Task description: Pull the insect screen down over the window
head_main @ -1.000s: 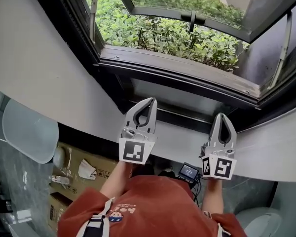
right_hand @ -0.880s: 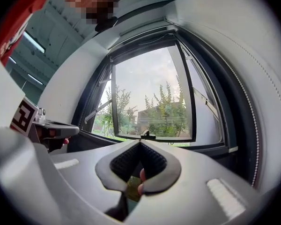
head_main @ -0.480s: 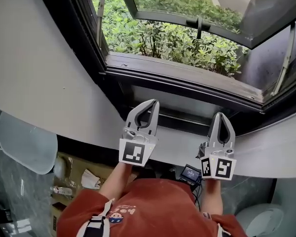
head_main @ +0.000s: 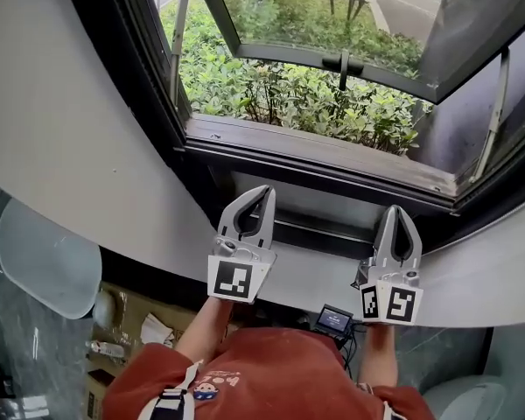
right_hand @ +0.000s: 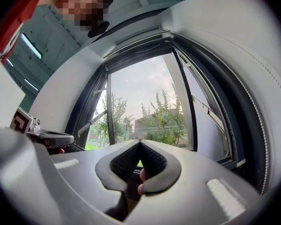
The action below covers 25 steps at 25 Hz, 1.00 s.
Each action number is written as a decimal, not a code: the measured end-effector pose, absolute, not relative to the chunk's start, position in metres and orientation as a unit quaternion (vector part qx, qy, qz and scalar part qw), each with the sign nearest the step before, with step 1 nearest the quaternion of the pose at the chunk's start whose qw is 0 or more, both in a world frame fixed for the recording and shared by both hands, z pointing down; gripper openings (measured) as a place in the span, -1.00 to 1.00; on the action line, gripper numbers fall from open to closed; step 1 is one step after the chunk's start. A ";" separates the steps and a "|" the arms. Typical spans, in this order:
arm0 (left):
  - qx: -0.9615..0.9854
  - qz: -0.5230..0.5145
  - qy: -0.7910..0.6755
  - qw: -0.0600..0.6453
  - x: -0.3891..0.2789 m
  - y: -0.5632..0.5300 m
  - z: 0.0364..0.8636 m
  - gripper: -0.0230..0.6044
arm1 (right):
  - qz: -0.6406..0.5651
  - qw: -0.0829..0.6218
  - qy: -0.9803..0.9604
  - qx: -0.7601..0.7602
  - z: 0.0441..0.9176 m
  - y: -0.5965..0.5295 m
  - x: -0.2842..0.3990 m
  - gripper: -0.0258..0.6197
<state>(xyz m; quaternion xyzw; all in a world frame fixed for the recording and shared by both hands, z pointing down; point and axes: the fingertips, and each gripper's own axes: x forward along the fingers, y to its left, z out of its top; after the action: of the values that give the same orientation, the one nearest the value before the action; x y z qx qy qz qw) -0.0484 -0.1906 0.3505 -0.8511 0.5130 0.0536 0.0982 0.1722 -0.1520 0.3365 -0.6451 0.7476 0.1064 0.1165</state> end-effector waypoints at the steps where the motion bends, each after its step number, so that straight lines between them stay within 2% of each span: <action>1: -0.850 0.056 0.514 0.102 -0.049 -0.191 0.345 -0.91 | 0.114 0.119 0.747 -0.644 0.330 -0.152 0.173 -0.89; 12: -0.835 0.093 0.515 0.172 -0.044 -0.218 0.252 -0.91 | 0.237 0.164 0.738 -0.610 0.214 -0.171 0.169 -0.89; 25: -0.779 0.175 0.515 0.311 -0.059 -0.237 0.101 -0.91 | 0.384 0.203 0.692 -0.577 0.080 -0.168 0.165 -0.89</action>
<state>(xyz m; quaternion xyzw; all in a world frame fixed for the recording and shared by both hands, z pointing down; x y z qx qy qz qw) -0.0592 -0.2368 0.1011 -0.7795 0.5145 0.1753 0.3114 0.1654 -0.1683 0.0795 -0.5771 0.6916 0.3839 0.2034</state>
